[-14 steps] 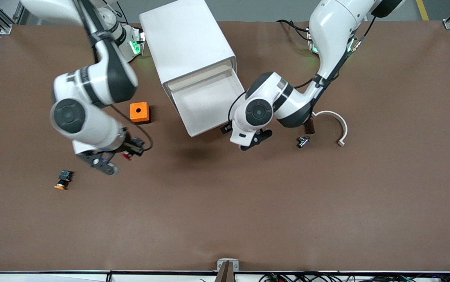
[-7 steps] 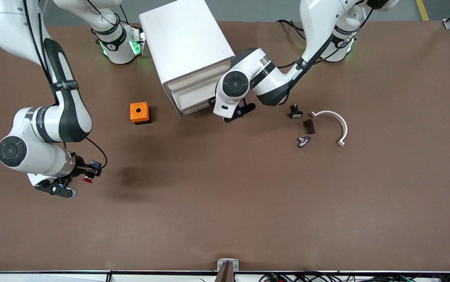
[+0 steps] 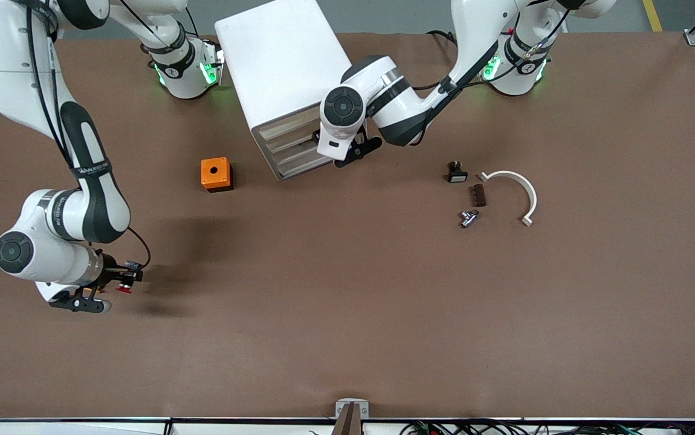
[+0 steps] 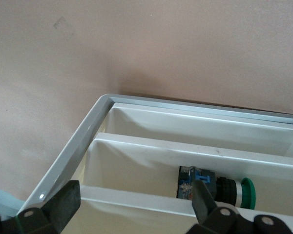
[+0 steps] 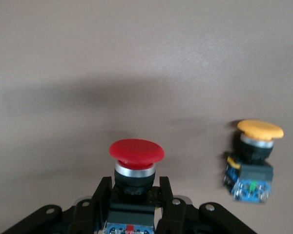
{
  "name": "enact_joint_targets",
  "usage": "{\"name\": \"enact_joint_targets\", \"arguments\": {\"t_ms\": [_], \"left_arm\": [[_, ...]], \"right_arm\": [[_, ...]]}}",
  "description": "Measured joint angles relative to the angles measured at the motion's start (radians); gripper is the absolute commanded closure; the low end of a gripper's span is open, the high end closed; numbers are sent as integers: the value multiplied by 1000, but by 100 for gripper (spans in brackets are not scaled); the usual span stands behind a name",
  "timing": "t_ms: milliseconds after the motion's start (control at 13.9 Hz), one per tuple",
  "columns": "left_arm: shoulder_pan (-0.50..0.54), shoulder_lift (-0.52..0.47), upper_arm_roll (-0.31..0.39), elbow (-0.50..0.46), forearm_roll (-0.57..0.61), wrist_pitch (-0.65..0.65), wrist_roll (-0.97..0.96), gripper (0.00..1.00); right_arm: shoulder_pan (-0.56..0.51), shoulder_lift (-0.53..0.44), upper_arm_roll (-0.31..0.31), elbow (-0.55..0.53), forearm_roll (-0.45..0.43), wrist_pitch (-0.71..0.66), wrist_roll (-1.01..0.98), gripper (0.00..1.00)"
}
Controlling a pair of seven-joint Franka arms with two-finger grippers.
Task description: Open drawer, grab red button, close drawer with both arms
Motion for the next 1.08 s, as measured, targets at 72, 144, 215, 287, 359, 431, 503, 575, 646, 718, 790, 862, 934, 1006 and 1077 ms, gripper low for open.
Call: {"name": "enact_joint_targets", "arguments": {"t_ms": [72,144,215,287,359,431,503,575,646,718,790,862,934,1006,1077], "left_arm": [[0,0,0,0,0,0,-2,0],[0,0,0,0,0,0,-5,0],[1,-1,1,0,0,0,-10,0],[4,-2,2,0,0,0,-15,0],[17,-4,6,1,1,0,-19,0],[43,-7,10,3,8,0,-19,0],[82,-11,11,11,27,-6,-17,0],[125,-17,11,28,43,-26,-10,0],[163,-24,11,58,56,-63,-4,0],[194,-32,11,94,80,-109,-2,0],[220,-44,11,129,114,-157,-2,0],[245,-60,10,161,151,-202,0,0],[271,-82,10,185,182,-232,11,0],[298,-107,11,198,205,-247,29,0],[330,-134,11,203,215,-254,61,0]], "right_arm": [[-6,18,0,-2,0,28,-12,100],[-9,34,0,-5,0,53,-18,100],[-9,47,1,-6,0,69,-20,100],[-9,57,3,-7,0,76,-21,100],[-9,62,5,-7,0,80,-21,100],[-9,63,7,-7,0,81,-22,100],[-9,63,9,-7,0,80,-22,100],[-9,63,9,-7,0,80,-22,26],[-9,63,10,-8,0,80,-23,0],[-9,63,10,-8,0,80,-26,0],[-9,63,11,-8,0,80,-31,0],[-9,63,12,-8,0,80,-35,0],[-8,62,14,-6,0,80,-38,0],[-7,56,16,-3,0,79,-39,0],[-6,46,18,1,0,69,-39,0]]}}
